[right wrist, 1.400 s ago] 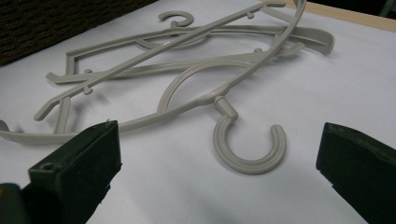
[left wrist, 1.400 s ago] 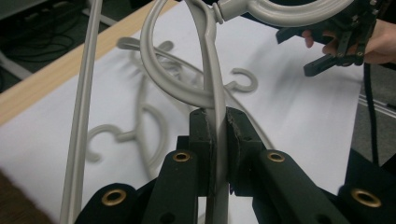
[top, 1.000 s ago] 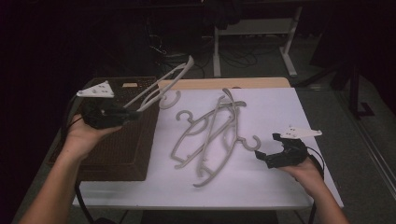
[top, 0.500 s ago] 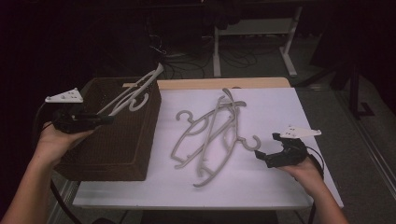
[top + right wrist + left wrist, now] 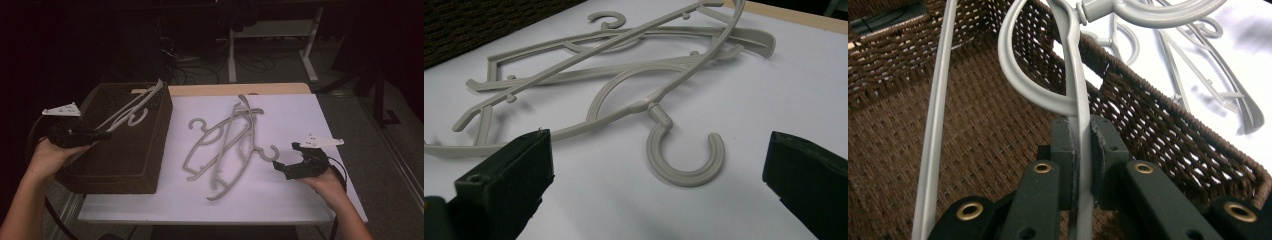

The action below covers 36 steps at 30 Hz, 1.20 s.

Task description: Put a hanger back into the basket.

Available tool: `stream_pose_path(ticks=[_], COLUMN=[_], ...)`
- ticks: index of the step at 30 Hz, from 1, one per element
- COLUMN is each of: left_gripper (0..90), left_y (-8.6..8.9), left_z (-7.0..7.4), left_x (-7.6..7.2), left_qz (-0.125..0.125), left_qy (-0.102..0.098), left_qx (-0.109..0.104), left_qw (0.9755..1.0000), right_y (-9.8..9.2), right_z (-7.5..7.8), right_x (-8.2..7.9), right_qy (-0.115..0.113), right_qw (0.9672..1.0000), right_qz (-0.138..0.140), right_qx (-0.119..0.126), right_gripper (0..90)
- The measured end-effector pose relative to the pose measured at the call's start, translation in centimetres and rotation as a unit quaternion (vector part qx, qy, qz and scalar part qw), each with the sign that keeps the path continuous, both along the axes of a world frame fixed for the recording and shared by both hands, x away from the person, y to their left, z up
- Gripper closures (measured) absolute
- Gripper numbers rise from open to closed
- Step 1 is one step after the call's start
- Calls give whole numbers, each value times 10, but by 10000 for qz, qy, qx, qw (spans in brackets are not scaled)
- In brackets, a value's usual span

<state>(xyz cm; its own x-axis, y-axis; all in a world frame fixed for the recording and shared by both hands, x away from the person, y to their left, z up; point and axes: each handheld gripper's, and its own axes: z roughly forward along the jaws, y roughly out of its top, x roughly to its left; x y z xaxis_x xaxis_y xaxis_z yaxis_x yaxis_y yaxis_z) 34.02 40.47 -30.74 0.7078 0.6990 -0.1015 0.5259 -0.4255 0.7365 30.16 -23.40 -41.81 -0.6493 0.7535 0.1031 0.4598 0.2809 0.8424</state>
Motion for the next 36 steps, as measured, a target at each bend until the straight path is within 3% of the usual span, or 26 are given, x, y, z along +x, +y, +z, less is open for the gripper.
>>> stream_pose_path(ticks=[5,11,19,28,32,36], left_gripper=[823,822,822,810,743,616], left_y=[1,3,7,8,8,8], left_z=[-7,-20,-40,-46,-46,-46], left_x=[0,9,17,25,24,23], left_qz=[-32,-43,-67,-10,63,115], left_qy=[161,310,621,751,676,621], left_qx=[180,69,81,129,280,417], left_qw=[9997,9995,9980,9971,9973,9971], right_y=[0,1,-1,0,-1,-2], right_z=[-1,0,-1,0,0,0], right_x=[1,1,1,1,1,1], right_qy=[12,5,17,-5,-2,-7], right_qw=[10000,10000,10000,10000,10000,10000], right_qz=[-8,2,-9,3,-13,-8], right_qx=[-8,-10,-7,-7,3,6], right_gripper=[0,0,0,0,0,0])
